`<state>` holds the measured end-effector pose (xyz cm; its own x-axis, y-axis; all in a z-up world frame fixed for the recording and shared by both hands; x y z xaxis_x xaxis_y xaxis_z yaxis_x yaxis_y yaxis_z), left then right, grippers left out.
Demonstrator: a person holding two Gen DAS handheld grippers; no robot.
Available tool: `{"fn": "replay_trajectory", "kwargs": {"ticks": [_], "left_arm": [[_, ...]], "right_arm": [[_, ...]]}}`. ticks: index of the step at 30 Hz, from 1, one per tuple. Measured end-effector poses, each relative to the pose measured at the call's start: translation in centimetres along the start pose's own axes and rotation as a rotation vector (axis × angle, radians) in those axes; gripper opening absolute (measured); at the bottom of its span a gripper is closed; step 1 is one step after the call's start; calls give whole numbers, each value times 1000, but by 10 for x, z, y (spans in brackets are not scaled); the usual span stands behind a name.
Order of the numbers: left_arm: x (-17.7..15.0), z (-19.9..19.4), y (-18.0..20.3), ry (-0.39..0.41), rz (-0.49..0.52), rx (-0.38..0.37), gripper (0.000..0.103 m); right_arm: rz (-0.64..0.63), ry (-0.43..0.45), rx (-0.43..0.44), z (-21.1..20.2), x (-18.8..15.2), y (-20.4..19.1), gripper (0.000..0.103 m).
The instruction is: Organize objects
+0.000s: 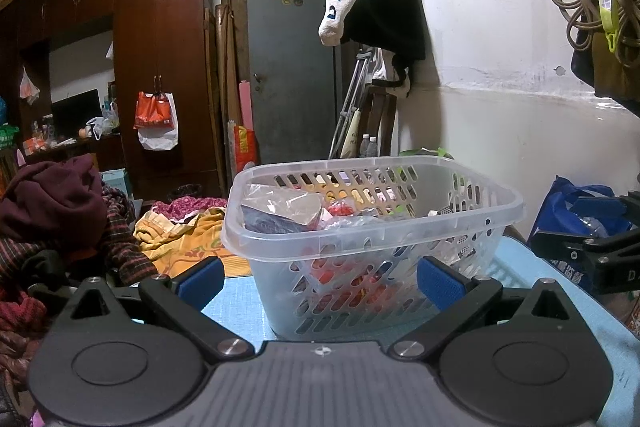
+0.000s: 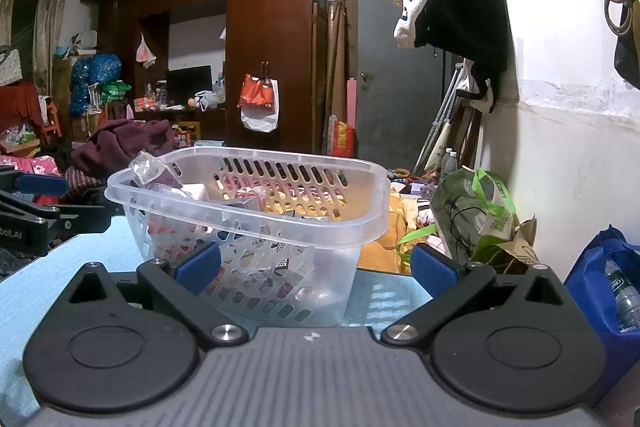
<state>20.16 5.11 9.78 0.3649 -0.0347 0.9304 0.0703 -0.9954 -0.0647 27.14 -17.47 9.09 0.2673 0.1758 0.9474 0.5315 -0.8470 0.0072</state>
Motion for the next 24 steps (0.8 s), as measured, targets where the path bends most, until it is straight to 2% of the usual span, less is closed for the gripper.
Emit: {"fn": "replay_trajectory", "kwargs": {"ticks": [24], "left_arm": [[-1,1,1,-2,-1,-1,103]], "right_arm": [[0,-2,0,-1,-3,2,103]]}}
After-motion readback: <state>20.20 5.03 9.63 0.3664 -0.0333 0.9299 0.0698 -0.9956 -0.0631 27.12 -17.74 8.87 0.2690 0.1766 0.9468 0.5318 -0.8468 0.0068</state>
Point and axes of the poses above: each gripper's, at about its wrist camera, not at the fingertips, and z roughly the way its jaws point, y to its right, x to its top, the point moved 2 cm from there along z, roughly the way its jaws point, and after that the axes turned 4 degrees about x, right-handed, at the moved point
